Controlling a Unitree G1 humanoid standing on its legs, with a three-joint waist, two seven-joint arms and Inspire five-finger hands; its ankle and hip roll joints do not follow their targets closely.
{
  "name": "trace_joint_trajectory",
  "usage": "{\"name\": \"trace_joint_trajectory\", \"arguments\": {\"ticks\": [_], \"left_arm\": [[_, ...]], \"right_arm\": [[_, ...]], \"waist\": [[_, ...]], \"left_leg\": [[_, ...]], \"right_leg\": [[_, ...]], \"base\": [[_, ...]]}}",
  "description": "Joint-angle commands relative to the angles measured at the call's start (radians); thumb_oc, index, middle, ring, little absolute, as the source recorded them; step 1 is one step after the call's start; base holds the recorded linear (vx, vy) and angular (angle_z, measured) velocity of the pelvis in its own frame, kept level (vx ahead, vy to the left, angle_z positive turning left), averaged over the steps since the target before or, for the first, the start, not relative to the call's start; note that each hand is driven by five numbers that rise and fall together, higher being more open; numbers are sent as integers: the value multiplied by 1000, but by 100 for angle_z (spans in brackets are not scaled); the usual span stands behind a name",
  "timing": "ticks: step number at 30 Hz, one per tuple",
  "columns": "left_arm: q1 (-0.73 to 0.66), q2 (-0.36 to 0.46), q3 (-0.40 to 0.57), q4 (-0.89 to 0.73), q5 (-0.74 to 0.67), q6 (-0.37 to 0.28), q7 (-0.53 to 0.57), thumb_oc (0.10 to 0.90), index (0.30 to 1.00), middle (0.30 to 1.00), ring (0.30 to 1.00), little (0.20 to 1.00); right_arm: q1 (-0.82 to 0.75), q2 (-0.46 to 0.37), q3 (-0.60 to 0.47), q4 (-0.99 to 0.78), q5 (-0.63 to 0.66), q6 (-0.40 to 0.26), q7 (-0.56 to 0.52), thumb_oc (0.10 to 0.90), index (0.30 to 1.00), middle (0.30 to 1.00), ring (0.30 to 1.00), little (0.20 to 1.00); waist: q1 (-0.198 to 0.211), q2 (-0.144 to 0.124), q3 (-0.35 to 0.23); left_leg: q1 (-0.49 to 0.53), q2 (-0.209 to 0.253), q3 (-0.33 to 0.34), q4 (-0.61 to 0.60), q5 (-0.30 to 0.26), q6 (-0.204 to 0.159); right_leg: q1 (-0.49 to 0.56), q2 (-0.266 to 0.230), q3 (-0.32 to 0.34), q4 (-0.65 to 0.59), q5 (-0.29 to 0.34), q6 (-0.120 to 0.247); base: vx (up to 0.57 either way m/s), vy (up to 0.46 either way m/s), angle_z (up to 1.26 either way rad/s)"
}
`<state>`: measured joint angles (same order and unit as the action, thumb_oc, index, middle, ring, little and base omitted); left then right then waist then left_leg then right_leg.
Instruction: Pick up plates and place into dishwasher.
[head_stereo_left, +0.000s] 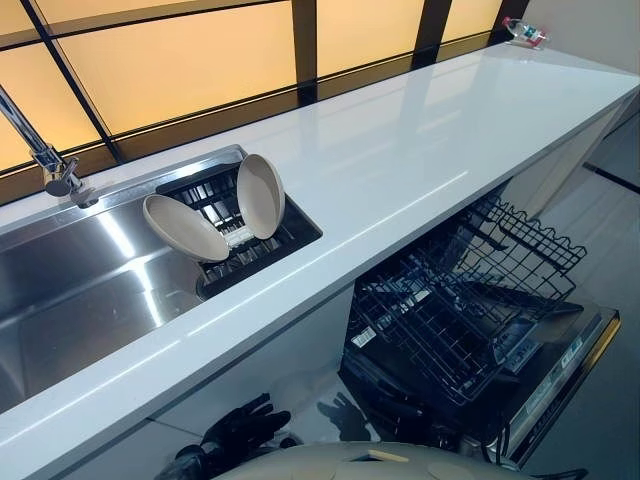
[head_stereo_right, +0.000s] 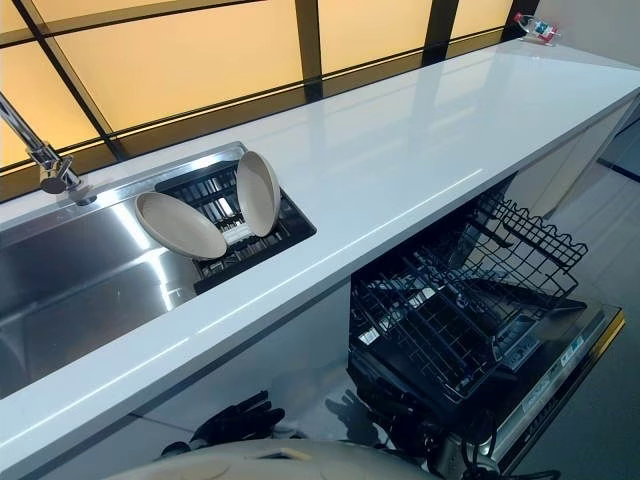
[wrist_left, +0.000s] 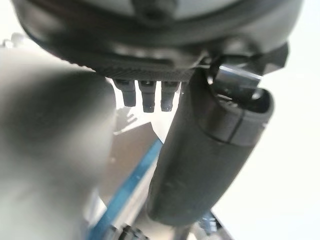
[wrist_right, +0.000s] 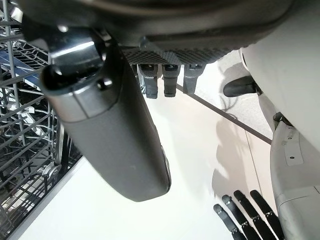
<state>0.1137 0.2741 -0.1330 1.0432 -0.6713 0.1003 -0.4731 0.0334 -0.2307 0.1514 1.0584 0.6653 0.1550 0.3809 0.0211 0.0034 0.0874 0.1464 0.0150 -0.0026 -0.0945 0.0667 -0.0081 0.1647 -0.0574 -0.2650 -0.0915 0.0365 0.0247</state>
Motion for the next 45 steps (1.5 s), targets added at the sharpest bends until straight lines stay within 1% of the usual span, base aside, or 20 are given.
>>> {"name": "trace_joint_trajectory", "arguments": {"ticks": [1, 3, 8, 10, 14, 18, 20, 22, 23, 24, 28, 29, 31, 32, 34, 36, 39, 40, 43, 45], "left_arm": [[-70, -69, 10, -145, -175, 121, -301, 800, 900, 900, 900, 900], [-71, -70, 5, -186, -168, 143, -378, 800, 900, 900, 900, 900], [-82, -86, -29, -329, -87, 161, -693, 800, 900, 900, 900, 900], [-86, -94, -49, -387, -95, 169, -768, 800, 900, 900, 900, 900], [-110, -130, -91, -544, -165, 242, -881, 800, 900, 900, 900, 900], [-129, -151, -158, -678, -255, 307, -906, 800, 900, 900, 900, 900], [-158, -154, -234, -817, -375, 353, -866, 800, 900, 900, 900, 900], [-182, -152, -270, -889, -451, 372, -845, 800, 900, 900, 900, 900], [-206, -152, -297, -969, -538, 384, -805, 800, 900, 900, 900, 900], [-215, -152, -303, -990, -565, 389, -794, 800, 900, 900, 900, 900], [-285, -142, -340, -1193, -805, 393, -708, 800, 900, 900, 900, 900], [-291, -141, -342, -1208, -830, 387, -714, 800, 900, 900, 900, 900], [-332, -132, -341, -1319, -975, 337, -659, 800, 900, 900, 900, 900], [-339, -130, -342, -1335, -996, 317, -656, 800, 900, 900, 900, 900], [-382, -120, -325, -1422, -1082, 212, -628, 800, 900, 900, 900, 900], [-413, -107, -306, -1478, -1085, 134, -655, 800, 900, 900, 900, 900], [-439, -87, -295, -1529, -1012, 46, -724, 800, 900, 900, 900, 900], [-451, -80, -291, -1566, -930, -25, -703, 800, 900, 900, 900, 900], [-471, -46, -262, -1616, -600, -257, -521, 800, 900, 900, 900, 900], [-471, 30, -162, -1596, -418, -421, -374, 800, 900, 900, 900, 900]], "right_arm": [[-49, 5, -3, 11, -2, 20, 45, 800, 900, 900, 900, 900], [-52, 4, -7, 7, -5, 27, 44, 800, 900, 900, 900, 900], [-62, 2, -9, 4, -28, 43, 53, 800, 900, 900, 900, 900], [-68, 6, -4, 8, -39, 45, 53, 800, 900, 900, 900, 900], [-79, 20, 9, 18, -68, 42, 49, 800, 900, 900, 900, 900], [-92, 31, 23, 20, -78, 44, 44, 800, 900, 900, 900, 900], [-106, 38, 42, 22, -80, 50, 40, 800, 900, 900, 900, 900], [-114, 41, 53, 25, -80, 53, 38, 800, 900, 900, 900, 900], [-121, 45, 64, 29, -78, 52, 31, 800, 900, 900, 900, 900], [-123, 47, 67, 31, -77, 52, 29, 800, 900, 900, 900, 900], [-136, 54, 93, 43, -72, 44, 22, 800, 900, 900, 900, 900], [-136, 54, 95, 42, -72, 43, 22, 800, 900, 900, 900, 900], [-137, 60, 110, 46, -62, 36, 10, 800, 900, 900, 900, 900], [-137, 62, 112, 46, -60, 36, 7, 800, 900, 900, 900, 900], [-137, 68, 118, 50, -57, 31, -2, 800, 900, 900, 900, 900], [-134, 66, 119, 58, -45, 20, -4, 800, 900, 900, 900, 900], [-131, 63, 116, 60, -29, 11, -5, 800, 900, 900, 900, 900], [-130, 62, 113, 61, -21, 5, -9, 800, 900, 900, 900, 900], [-122, 54, 105, 60, -17, -1, -20, 800, 900, 900, 900, 900], [-104, 42, 89, 57, -12, -11, -24, 800, 900, 900, 900, 900]], "waist": [[-3, 10, 33], [0, 10, 34], [3, 10, 36], [4, 10, 36], [5, 7, 35], [5, 2, 36], [4, -2, 40], [3, -5, 43], [3, -7, 43], [3, -8, 44], [5, -15, 48], [6, -16, 49], [8, -19, 48], [7, -20, 48], [8, -22, 46], [9, -21, 44], [8, -19, 43], [6, -16, 42], [3, -2, 40], [14, 8, 42]], "left_leg": [[27, -61, 81, 7, -113, 24], [25, -60, 81, 7, -114, 24], [19, -55, 78, 7, -118, 22], [19, -52, 77, 7, -118, 21], [18, -46, 78, 7, -121, 19], [18, -42, 75, 7, -123, 19], [20, -38, 73, 7, -126, 18], [23, -36, 71, 7, -128, 18], [24, -34, 70, 7, -129, 17], [24, -33, 71, 7, -129, 17], [24, -25, 68, 7, -130, 10], [24, -25, 67, 7, -130, 10], [24, -20, 66, 7, -131, 5], [24, -20, 65, 7, -131, 4], [23, -15, 62, 7, -128, -1], [21, -12, 59, 7, -124, -6], [17, -9, 57, 7, -118, -12], [14, -9, 56, 7, -115, -15], [5, -9, 54, 11, -105, -21], [2, -13, 50, 16, -98, -27]], "right_leg": [[12, 50, 9, 51, -88, 12], [9, 49, 9, 51, -86, 13], [5, 49, 10, 48, -81, 15], [4, 50, 11, 49, -80, 15], [5, 50, 11, 47, -82, 13], [4, 53, 12, 51, -86, 10], [6, 57, 13, 54, -91, 5], [9, 60, 14, 53, -93, 2], [11, 63, 15, 51, -94, -1], [12, 64, 15, 50, -94, -1], [17, 71, 11, 47, -98, -7], [17, 71, 11, 48, -99, -8], [20, 74, 8, 48, -104, -11], [21, 75, 7, 48, -105, -11], [25, 77, 4, 45, -107, -14], [28, 79, 1, 43, -111, -17], [29, 79, -4, 42, -114, -18], [30, 79, -5, 42, -118, -19], [31, 77, -7, 40, -123, -20], [39, 72, -10, 33, -124, -19]], "base": [[0, 0, 0], [0, 0, 0], [0, 0, 0], [0, 0, 0], [-3, -8, 0], [-15, -36, 1], [-20, -61, 2], [-4, -61, 4], [2, -56, 5], [5, -57, 5], [1, -59, 9], [-5, -55, 11], [-4, -54, 3], [-1, -53, 1], [1, -52, 2], [-5, -44, 4], [-7, -21, 2], [0, 0, 0], [-5, 7, 1], [-14, 37, 7]]}}
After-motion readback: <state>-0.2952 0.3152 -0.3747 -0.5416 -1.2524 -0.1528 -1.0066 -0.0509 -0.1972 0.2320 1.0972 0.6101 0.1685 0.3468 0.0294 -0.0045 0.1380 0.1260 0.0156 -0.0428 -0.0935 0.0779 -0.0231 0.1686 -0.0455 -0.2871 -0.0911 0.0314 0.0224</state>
